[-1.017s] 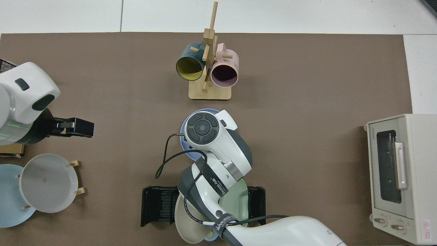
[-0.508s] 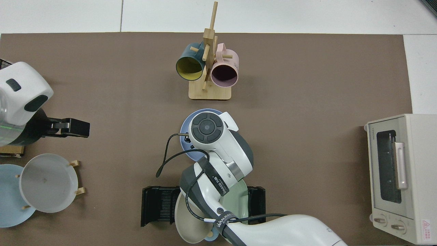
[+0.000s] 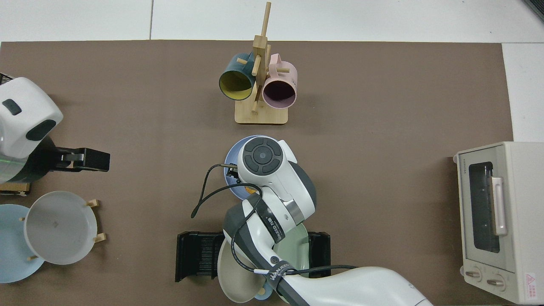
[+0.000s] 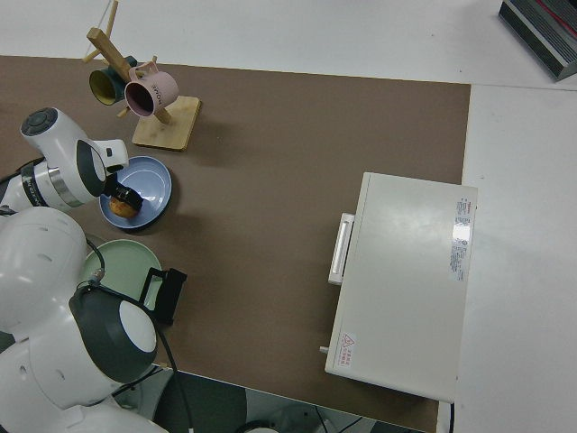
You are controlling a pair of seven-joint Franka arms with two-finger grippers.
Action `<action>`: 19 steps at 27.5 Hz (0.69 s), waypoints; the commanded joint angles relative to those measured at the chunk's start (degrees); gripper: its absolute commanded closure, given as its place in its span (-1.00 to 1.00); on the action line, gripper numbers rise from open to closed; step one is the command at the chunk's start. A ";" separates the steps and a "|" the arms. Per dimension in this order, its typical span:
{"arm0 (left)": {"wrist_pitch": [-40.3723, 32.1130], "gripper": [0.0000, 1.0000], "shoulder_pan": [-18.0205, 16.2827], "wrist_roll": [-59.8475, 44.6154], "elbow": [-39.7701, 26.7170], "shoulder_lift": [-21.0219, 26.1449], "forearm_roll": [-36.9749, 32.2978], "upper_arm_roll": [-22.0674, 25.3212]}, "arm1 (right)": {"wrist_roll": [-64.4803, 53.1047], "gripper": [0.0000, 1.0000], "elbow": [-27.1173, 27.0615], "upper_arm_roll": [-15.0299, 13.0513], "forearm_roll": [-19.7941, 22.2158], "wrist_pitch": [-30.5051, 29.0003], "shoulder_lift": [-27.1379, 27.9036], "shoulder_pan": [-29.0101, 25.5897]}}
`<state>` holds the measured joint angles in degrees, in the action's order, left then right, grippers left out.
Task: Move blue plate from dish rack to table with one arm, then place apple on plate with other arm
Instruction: 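Lower the apple onto the blue plate with the right gripper, then open the right gripper and release the apple on the plate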
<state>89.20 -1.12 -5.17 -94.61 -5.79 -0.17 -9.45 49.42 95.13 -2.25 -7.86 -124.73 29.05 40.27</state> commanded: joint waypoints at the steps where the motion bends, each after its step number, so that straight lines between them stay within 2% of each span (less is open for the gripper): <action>1: -1.30 -1.00 -0.28 0.25 0.74 -0.45 -0.36 -0.05 | -0.64 -1.00 -1.52 0.14 -0.49 1.68 -2.59 -0.28; 6: -1.30 -1.00 -0.28 0.25 0.74 -0.36 -0.36 -0.05 | -0.64 -1.00 -4.51 0.05 -0.92 4.23 -4.44 -0.36; 11: -1.30 -1.00 -0.28 0.25 0.74 -0.45 -0.36 -0.05 | -1.78 -1.00 -4.78 -0.65 -0.31 5.90 -7.33 -1.94; 15: -1.30 -1.00 -0.28 0.25 0.74 -0.36 -0.45 -0.05 | -10.45 -1.00 -3.90 -0.65 0.04 8.35 -11.73 -7.64; 19: -1.30 -1.00 -0.28 0.25 0.74 -0.45 -0.36 -0.05 | -22.32 -1.00 -3.81 -0.74 0.04 11.35 -13.76 -13.09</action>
<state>89.19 -1.12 -5.17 -94.61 -5.92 -0.17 -9.45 39.34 90.02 -3.72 -7.65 -116.67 18.76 34.00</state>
